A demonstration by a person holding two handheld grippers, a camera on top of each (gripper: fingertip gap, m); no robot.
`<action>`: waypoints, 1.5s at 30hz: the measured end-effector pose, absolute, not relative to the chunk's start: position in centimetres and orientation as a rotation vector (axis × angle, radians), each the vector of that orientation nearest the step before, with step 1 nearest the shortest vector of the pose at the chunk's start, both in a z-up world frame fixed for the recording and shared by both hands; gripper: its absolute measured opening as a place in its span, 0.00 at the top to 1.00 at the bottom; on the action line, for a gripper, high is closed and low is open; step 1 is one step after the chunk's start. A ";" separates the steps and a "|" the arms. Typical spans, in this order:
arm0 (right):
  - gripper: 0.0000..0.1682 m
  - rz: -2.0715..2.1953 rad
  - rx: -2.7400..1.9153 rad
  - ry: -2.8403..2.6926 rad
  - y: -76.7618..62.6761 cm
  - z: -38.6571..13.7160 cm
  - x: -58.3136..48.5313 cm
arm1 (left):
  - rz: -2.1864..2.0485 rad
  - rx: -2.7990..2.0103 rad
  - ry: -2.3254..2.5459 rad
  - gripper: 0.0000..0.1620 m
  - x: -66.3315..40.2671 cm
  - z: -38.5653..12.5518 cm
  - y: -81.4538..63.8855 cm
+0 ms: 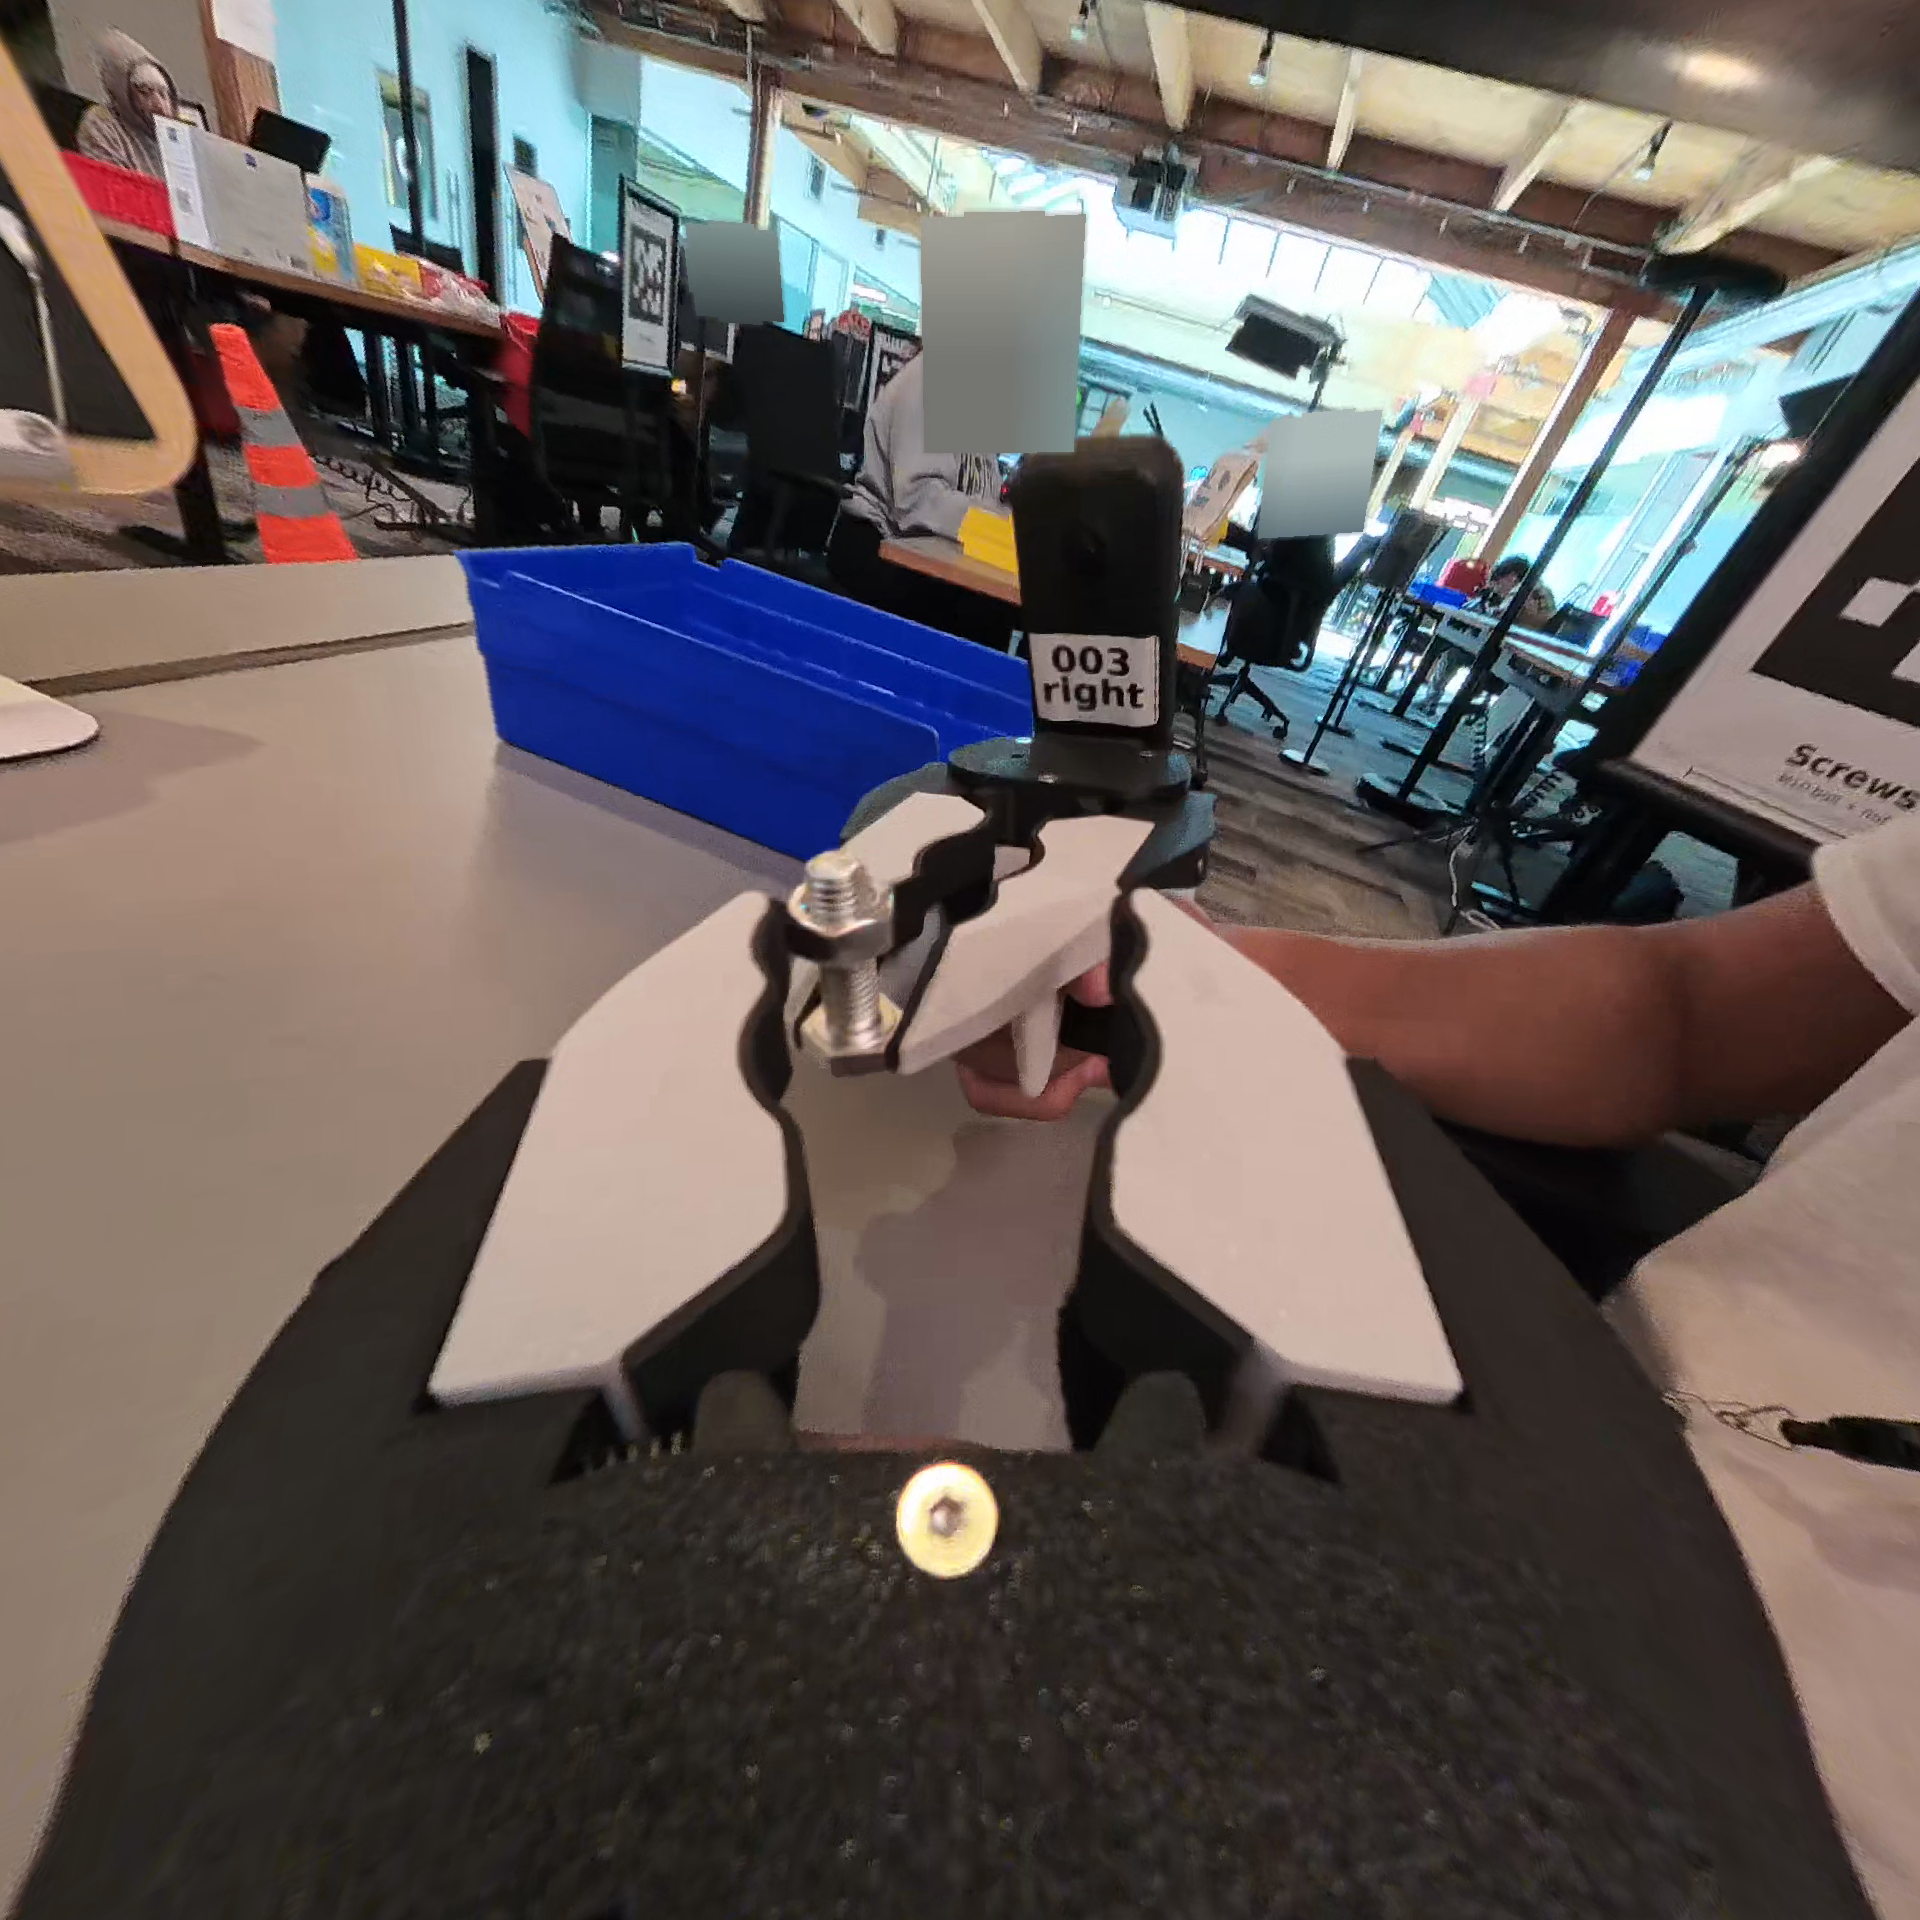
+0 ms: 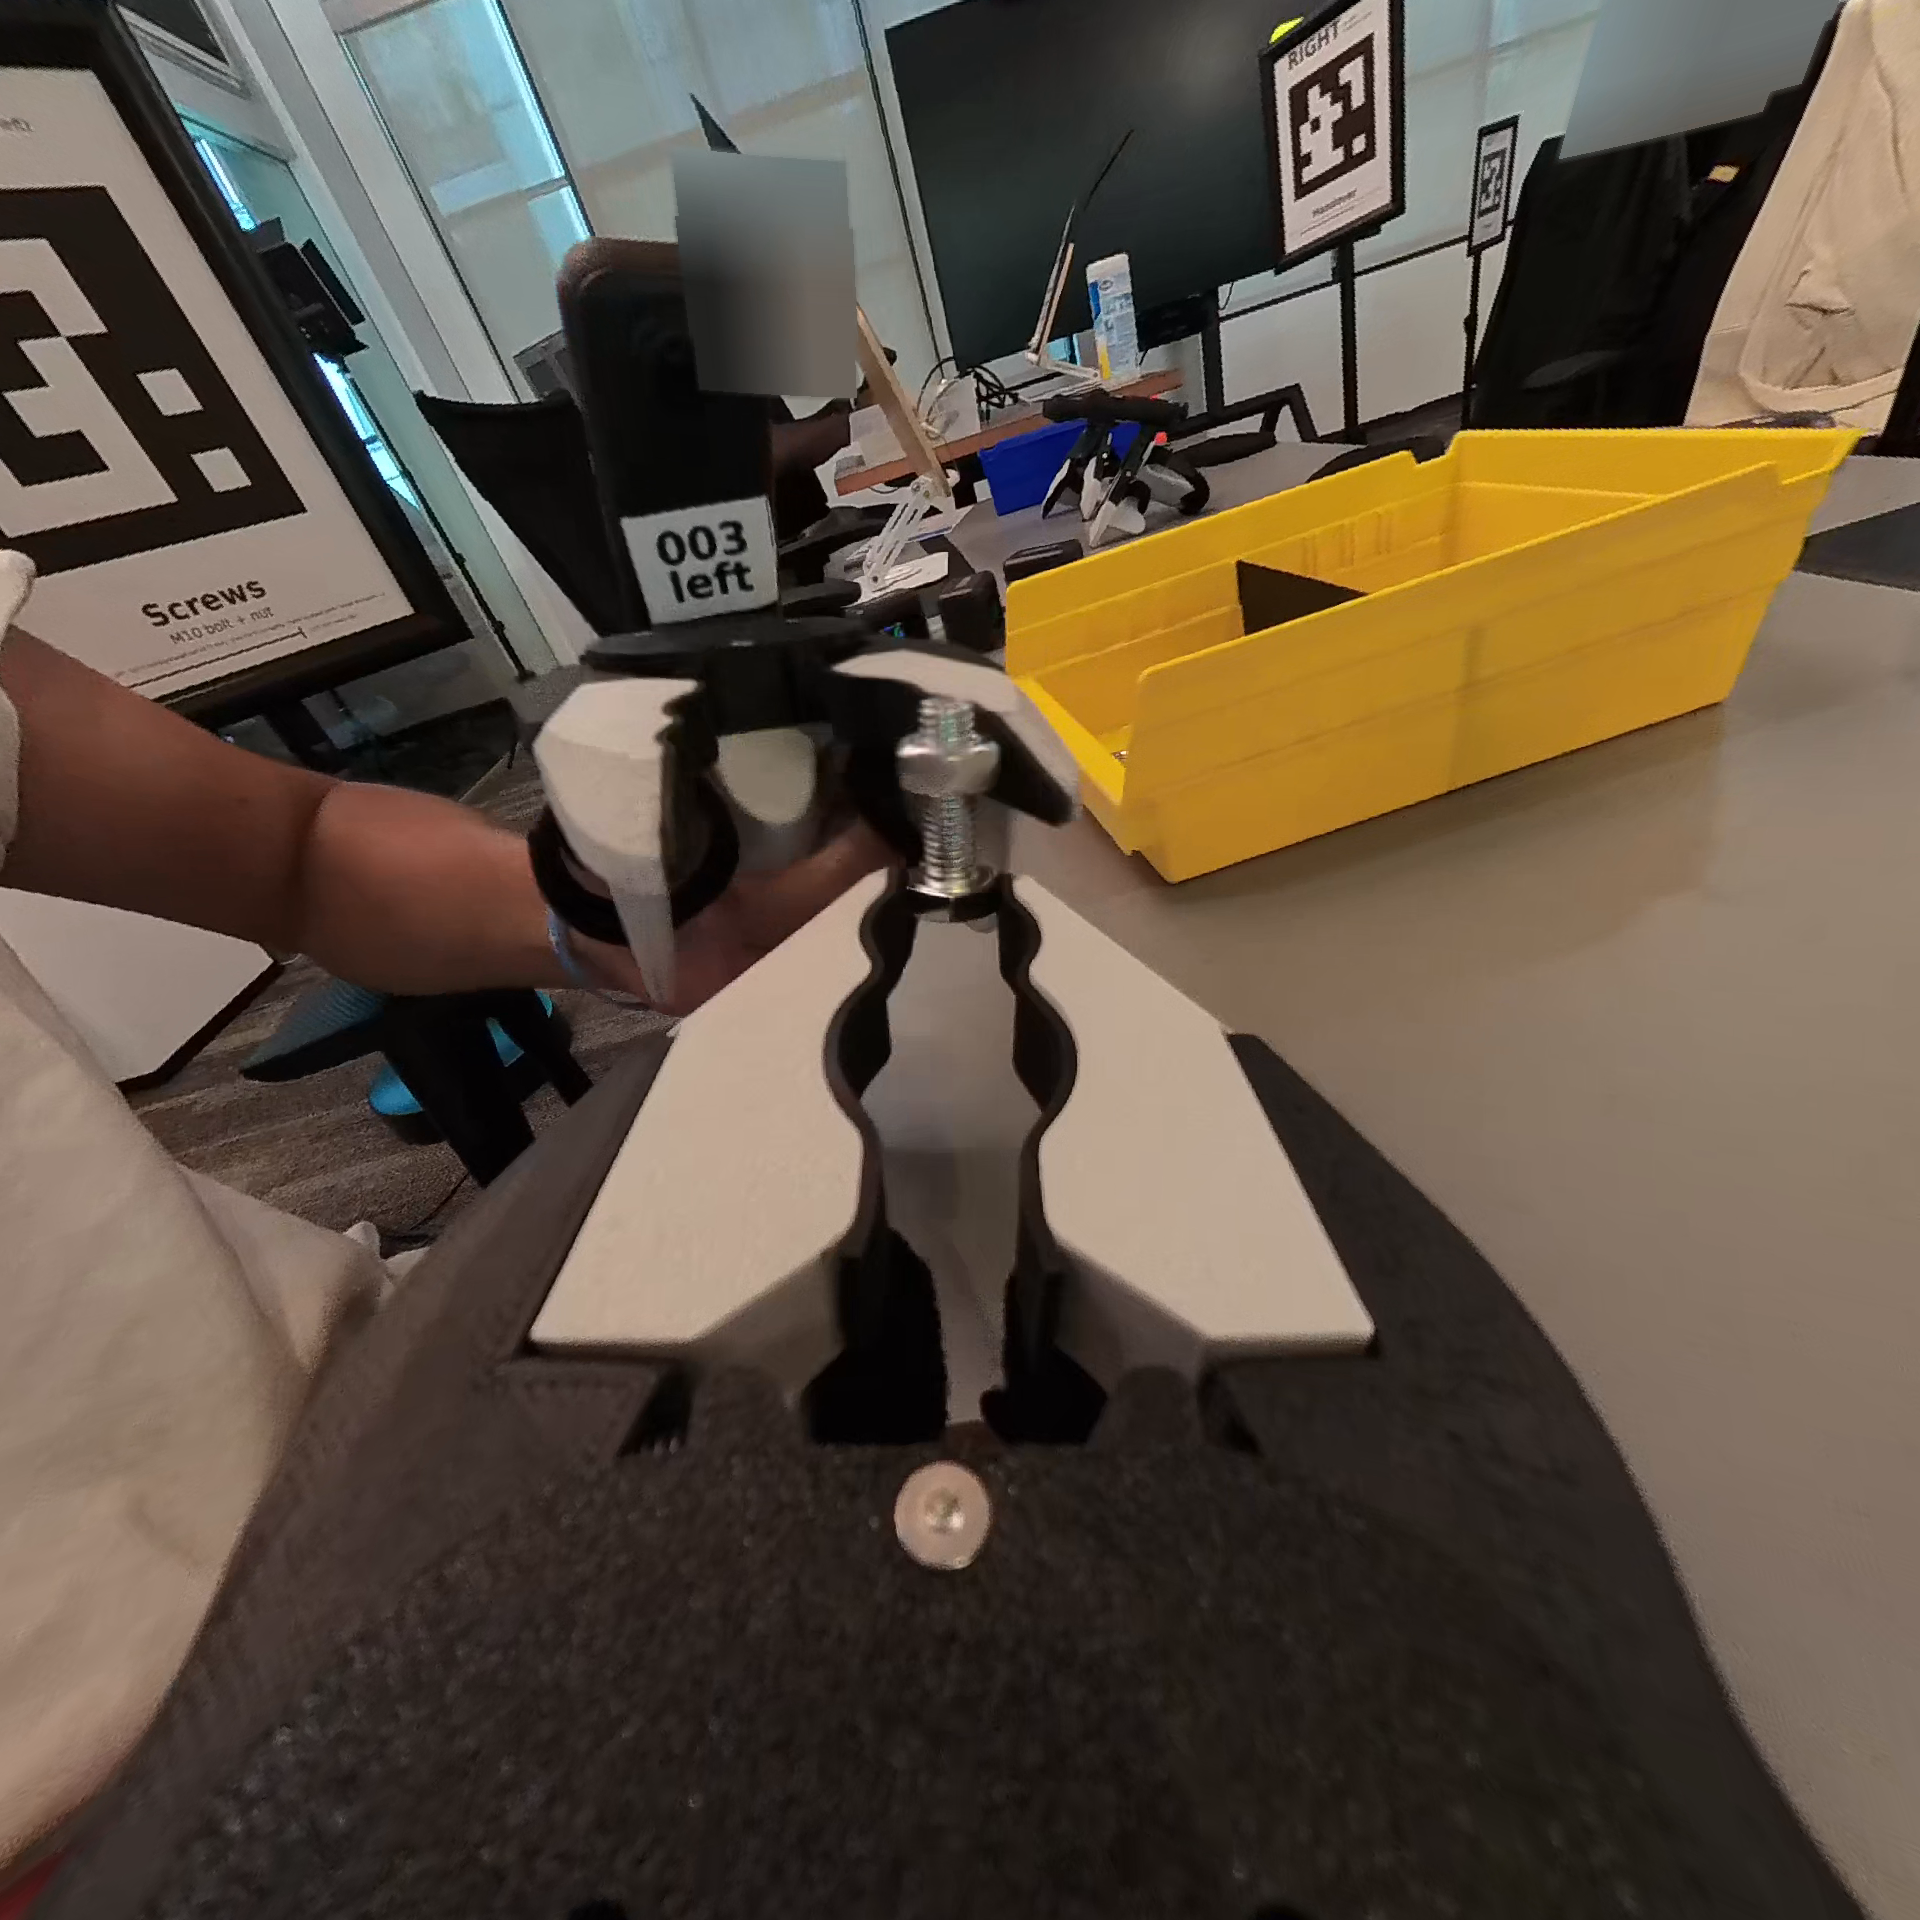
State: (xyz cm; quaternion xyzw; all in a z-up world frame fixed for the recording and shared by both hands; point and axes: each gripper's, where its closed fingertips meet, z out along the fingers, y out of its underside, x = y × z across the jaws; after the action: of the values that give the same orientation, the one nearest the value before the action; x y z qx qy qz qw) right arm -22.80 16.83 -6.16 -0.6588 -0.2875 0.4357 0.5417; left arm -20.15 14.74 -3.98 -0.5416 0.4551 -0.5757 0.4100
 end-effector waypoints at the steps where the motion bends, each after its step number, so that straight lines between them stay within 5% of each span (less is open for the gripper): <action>1: 0.90 1.039 -1.561 -0.690 16.7 -6.1 -23.0 | -1.446 -1.360 1.154 0.62 -20.0 -4.0 14.6; 10: 0.90 1.020 -1.575 -0.657 17.3 -6.3 -22.1 | -1.431 -1.330 1.082 0.72 -21.3 -3.1 15.7; 13: 0.90 1.038 -1.568 -0.692 16.6 -6.3 -23.1 | -1.470 -1.344 1.103 0.61 -20.2 -3.3 14.8; 22: 0.90 1.022 -1.570 -0.659 17.2 -6.1 -22.2 | -1.462 -1.333 1.125 0.70 -21.3 -3.6 15.9; 25: 0.90 1.041 -1.561 -0.687 16.7 -6.0 -23.1 | -1.498 -1.316 1.181 0.64 -19.9 -4.0 14.6; 35: 0.90 1.014 -1.577 -0.662 17.3 -6.2 -22.2 | -1.477 -1.300 1.141 0.72 -20.9 -3.7 15.7; 37: 0.90 1.028 -1.568 -0.691 16.9 -6.0 -22.9 | -1.506 -1.292 1.172 0.64 -19.9 -3.8 14.7; 45: 0.90 1.000 -1.579 -0.648 17.5 -6.1 -21.5 | -1.446 -1.307 1.099 0.69 -21.5 -3.5 16.7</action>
State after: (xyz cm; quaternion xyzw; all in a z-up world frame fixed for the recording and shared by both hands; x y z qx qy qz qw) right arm -21.51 17.46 -6.08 -0.6670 -0.2735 0.4226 0.5493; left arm -21.48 16.68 -3.51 -0.5255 0.4418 -0.5812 0.4369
